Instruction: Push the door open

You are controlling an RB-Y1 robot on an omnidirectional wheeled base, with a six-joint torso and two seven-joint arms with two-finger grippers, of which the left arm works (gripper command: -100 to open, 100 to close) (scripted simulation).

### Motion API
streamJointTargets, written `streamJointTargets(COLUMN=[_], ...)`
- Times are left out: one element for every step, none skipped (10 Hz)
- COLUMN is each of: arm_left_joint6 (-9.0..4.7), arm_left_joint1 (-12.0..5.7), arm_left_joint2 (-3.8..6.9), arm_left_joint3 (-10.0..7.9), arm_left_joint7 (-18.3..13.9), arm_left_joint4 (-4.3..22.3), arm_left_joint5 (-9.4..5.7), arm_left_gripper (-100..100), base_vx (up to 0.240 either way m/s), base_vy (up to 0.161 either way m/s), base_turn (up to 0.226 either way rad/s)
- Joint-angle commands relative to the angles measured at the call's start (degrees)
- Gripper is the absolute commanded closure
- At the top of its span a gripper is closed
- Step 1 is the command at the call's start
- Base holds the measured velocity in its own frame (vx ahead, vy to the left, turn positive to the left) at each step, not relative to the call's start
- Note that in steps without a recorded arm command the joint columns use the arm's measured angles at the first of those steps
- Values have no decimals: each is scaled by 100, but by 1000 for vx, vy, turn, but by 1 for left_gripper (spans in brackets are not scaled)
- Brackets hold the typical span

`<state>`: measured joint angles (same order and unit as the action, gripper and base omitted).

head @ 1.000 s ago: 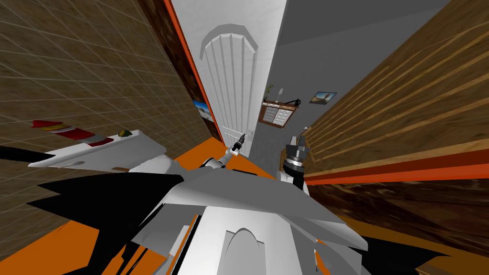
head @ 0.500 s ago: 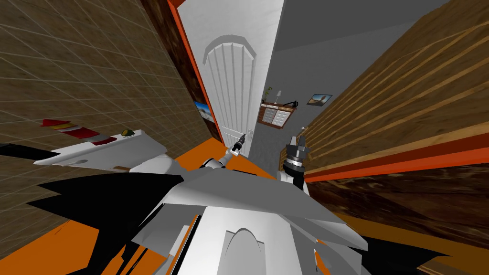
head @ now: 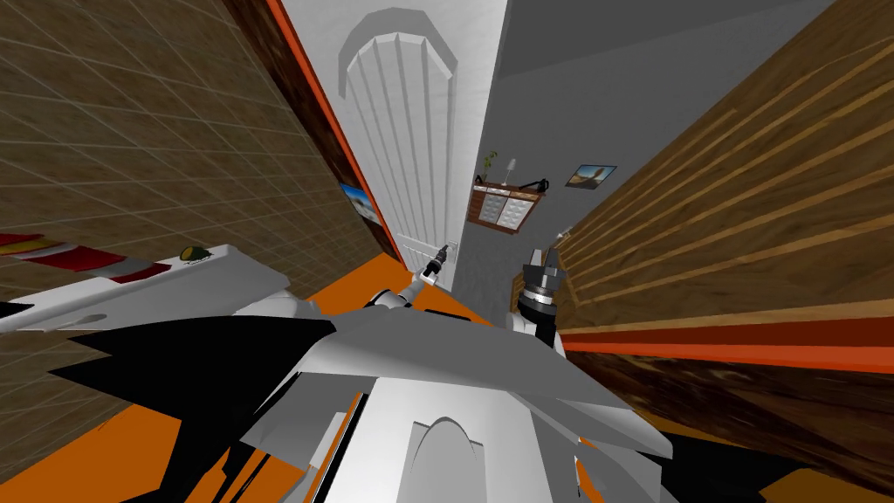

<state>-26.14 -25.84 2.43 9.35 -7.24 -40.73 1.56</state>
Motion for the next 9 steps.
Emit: streamJointTargets(arm_left_joint6=[-12, -24, -14, -14, -14, -14, -14, -14, -14], arm_left_joint1=[8, 10, 5, 5, 5, 5, 5, 5, 5], arm_left_joint2=[-41, -87, -60, -60, -60, -60, -60, -60, -60], arm_left_joint3=[-17, -29, -22, -22, -22, -22, -22, -22, -22], arm_left_joint7=[15, 23, 16, 16, 16, 16, 16, 16, 16], arm_left_joint4=[-3, 3, 2, 2, 2, 2, 2, 2, 2], arm_left_joint5=[-2, -4, -4, -4, -4, -4, -4, -4, -4], arm_left_gripper=[-100, -100, -100, 100, 100, 100, 100, 100, 100], base_vx=[197, 182, 72, -8, -23, -22, -15, -9, 0], base_vy=[-84, -70, -30, 2, 12, 11, 6, 2, 0], base_turn=[-19, -20, 0, 4, -8, -6, 1, 3, 0])
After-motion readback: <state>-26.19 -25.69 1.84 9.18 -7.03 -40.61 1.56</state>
